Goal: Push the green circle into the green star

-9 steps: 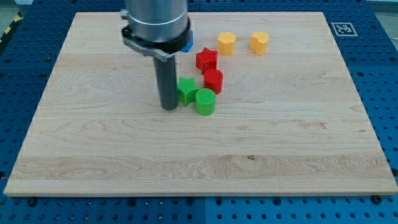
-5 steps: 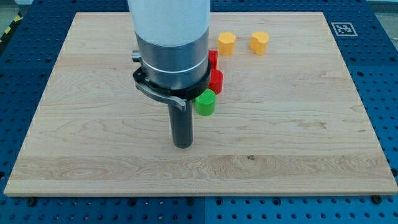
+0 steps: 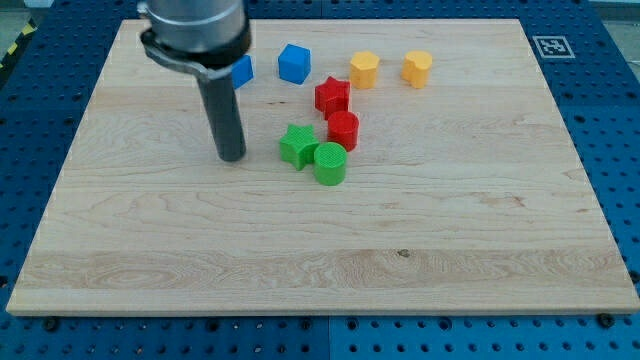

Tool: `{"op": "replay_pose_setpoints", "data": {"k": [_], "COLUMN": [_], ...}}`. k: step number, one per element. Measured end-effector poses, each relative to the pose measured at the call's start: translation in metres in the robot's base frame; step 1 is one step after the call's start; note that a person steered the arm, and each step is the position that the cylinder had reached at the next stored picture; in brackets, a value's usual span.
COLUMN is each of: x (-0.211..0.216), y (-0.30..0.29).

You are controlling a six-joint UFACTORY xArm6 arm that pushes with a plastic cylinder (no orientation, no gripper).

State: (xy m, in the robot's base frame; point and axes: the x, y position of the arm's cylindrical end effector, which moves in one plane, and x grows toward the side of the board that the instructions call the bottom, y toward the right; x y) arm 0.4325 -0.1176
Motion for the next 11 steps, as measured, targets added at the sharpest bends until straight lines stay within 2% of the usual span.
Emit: {"op": "replay_pose_setpoints", "data": {"k": [1, 2, 3, 7, 11], "x": [-0.031, -0.058, -0.061, -0.042, 0.0], "y": [-0.003, 0.022, 0.048, 0.082, 0.076]}}
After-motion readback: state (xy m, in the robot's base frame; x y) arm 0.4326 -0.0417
